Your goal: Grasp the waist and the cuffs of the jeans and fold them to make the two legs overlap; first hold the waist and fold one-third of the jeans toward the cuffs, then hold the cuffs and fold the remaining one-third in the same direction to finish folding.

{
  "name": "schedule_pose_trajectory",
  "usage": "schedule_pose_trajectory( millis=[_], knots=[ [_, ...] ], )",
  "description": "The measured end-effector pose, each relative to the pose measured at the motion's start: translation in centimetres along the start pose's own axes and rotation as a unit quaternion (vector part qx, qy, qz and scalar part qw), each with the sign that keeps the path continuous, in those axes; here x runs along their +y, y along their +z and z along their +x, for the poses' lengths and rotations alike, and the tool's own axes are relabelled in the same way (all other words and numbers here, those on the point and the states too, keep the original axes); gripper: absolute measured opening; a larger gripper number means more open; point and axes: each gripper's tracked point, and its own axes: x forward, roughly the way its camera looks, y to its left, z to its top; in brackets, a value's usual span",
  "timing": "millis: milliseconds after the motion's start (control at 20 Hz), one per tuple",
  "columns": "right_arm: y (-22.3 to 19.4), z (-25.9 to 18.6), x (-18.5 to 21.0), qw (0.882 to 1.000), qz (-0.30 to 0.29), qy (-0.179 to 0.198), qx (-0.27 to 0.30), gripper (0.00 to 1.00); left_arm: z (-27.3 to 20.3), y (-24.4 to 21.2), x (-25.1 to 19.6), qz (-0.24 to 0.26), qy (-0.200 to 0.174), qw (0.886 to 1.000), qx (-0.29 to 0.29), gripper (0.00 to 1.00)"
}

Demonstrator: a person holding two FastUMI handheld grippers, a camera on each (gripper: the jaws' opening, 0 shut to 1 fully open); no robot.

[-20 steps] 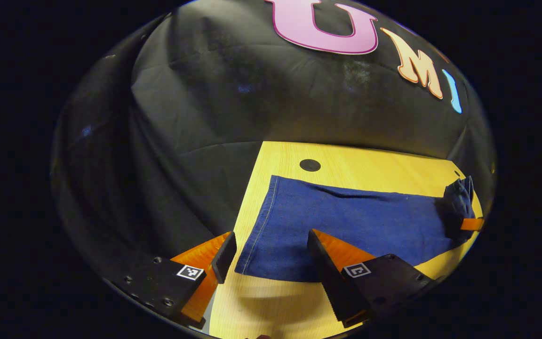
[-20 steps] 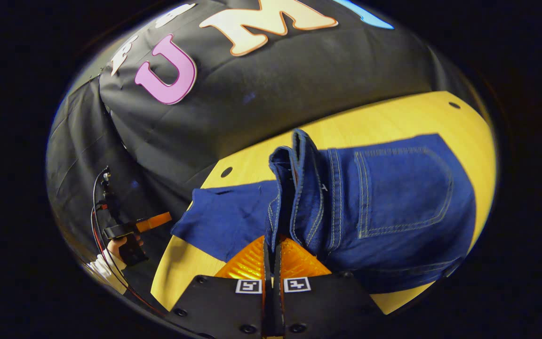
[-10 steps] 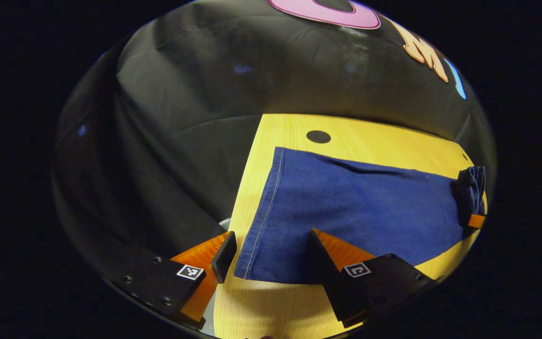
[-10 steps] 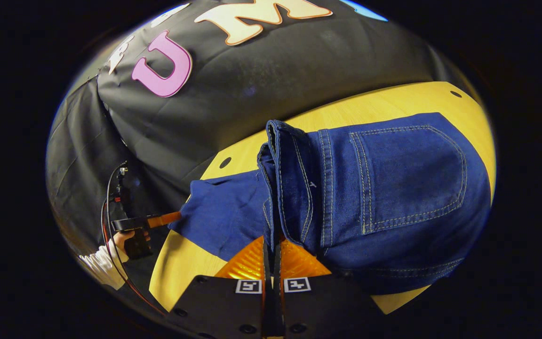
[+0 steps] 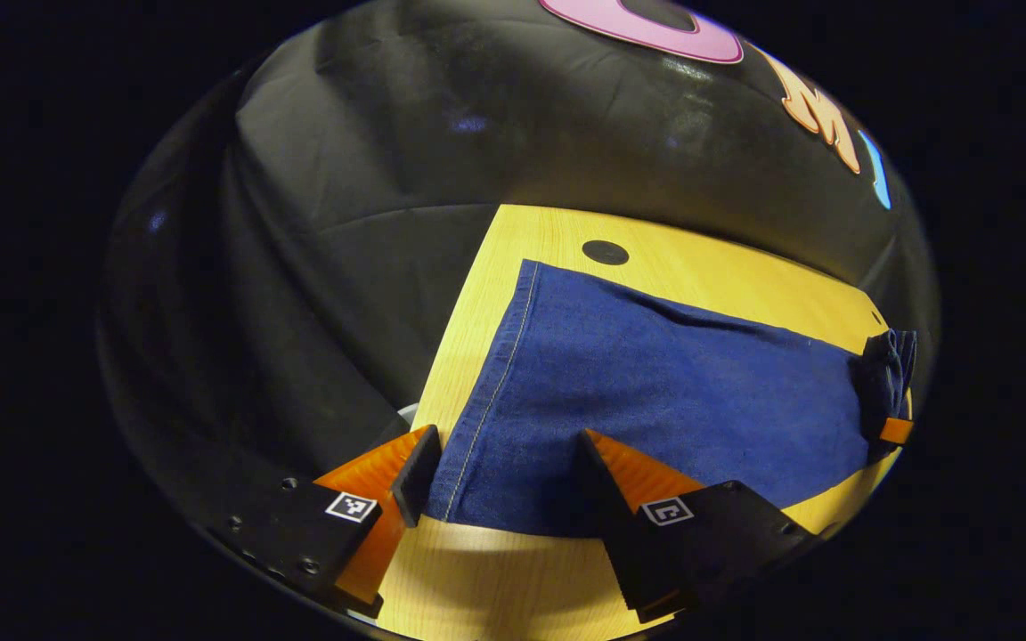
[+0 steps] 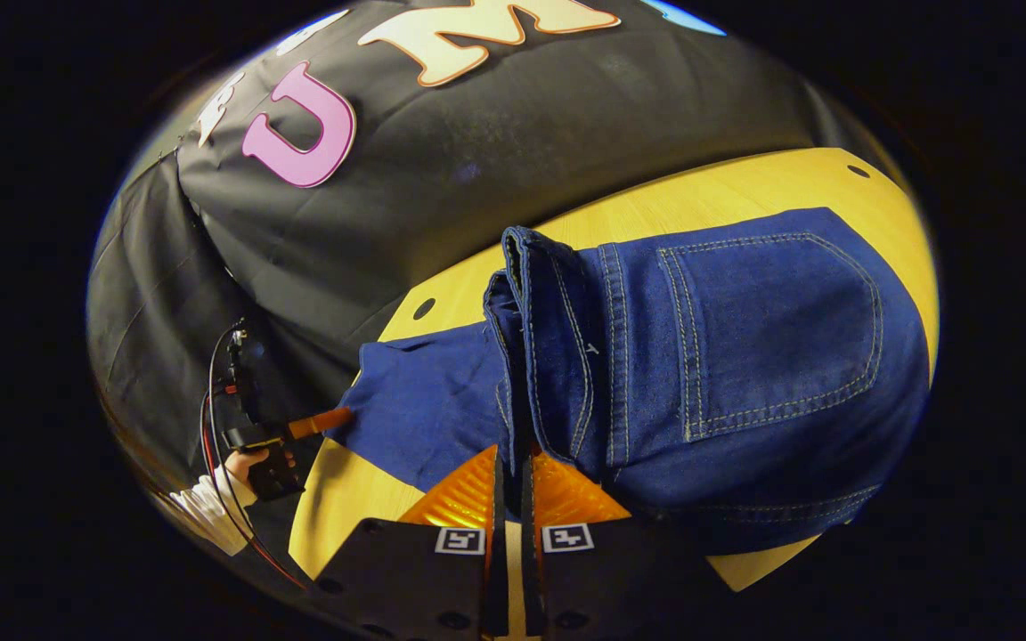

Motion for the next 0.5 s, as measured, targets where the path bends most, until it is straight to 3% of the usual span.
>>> schedule_pose_trajectory(
  millis=[100,200,300,350,400,450,500],
  knots=[
    [0.3,-0.3,1.1,1.000,0.018,0.017,0.000,0.14,-0.2,0.1,0.0,-0.005,-0.001,1.000,-0.004,0.88],
    [0.9,-0.7,3.0,0.998,0.040,0.046,-0.004,0.47,-0.5,0.3,-0.2,-0.003,-0.004,1.000,-0.010,0.84],
    [1.1,-1.0,2.8,0.999,0.035,0.036,-0.009,0.80,-0.3,0.2,-0.9,-0.003,-0.006,1.000,-0.010,0.76],
    [1.1,-1.0,2.8,0.999,0.031,0.031,-0.009,0.81,-0.4,0.2,-1.0,-0.006,-0.005,1.000,-0.012,0.76],
    [1.4,-1.4,2.7,0.999,0.027,0.027,-0.009,0.84,-0.4,0.2,-1.4,-0.008,-0.009,1.000,-0.012,0.63],
    [1.6,-1.6,2.7,0.999,0.020,0.023,-0.010,0.81,-0.4,0.4,-1.8,-0.011,-0.013,1.000,-0.016,0.60],
    [1.7,-2.1,2.7,1.000,0.013,0.019,-0.011,0.81,-0.3,0.2,-2.2,-0.016,-0.018,1.000,-0.019,0.45]
  ],
)
